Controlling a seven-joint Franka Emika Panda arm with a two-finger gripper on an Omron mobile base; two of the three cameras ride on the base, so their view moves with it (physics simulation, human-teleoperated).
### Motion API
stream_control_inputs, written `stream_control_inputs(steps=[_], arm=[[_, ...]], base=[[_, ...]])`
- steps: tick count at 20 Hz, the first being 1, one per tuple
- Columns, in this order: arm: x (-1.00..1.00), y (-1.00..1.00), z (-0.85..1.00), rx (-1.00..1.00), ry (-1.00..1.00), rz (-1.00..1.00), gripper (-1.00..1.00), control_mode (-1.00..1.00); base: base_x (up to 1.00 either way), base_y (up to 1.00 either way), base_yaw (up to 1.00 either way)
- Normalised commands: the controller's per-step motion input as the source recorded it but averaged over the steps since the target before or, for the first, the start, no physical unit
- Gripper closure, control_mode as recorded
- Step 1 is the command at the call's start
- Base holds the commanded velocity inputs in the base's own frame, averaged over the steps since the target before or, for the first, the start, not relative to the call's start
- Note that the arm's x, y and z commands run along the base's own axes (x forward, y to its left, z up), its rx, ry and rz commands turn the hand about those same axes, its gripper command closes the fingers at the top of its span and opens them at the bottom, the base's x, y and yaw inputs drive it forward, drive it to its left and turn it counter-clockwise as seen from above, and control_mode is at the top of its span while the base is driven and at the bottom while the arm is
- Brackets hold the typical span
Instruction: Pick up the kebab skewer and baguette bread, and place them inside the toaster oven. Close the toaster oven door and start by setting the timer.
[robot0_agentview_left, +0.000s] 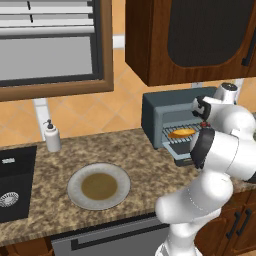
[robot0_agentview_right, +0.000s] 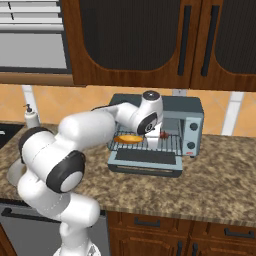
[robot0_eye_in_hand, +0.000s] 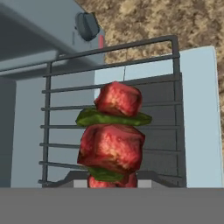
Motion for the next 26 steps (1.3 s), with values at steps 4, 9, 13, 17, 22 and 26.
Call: stream_control_inputs(steps=[4, 9, 13, 17, 22, 26], arm=[[0.21, -0.03, 0.00, 0.00, 0.00, 0.00, 1.00, -1.00], [0.22, -0.04, -0.07, 0.00, 0.00, 0.00, 1.00, -1.00], [0.16, -0.03, -0.22, 0.00, 0.00, 0.00, 1.00, -1.00], [0.15, -0.01, -0.21, 0.00, 0.00, 0.00, 1.00, -1.00], [0.21, 0.00, -0.19, 0.00, 0.00, 0.00, 1.00, -1.00], [0.04, 0.00, -0.06, 0.00, 0.00, 0.00, -1.00, -1.00]], base=[[0.00, 0.00, 0.00], [0.00, 0.00, 0.00], [0.00, 0.00, 0.00], [0.00, 0.00, 0.00], [0.00, 0.00, 0.00], [0.00, 0.00, 0.00]])
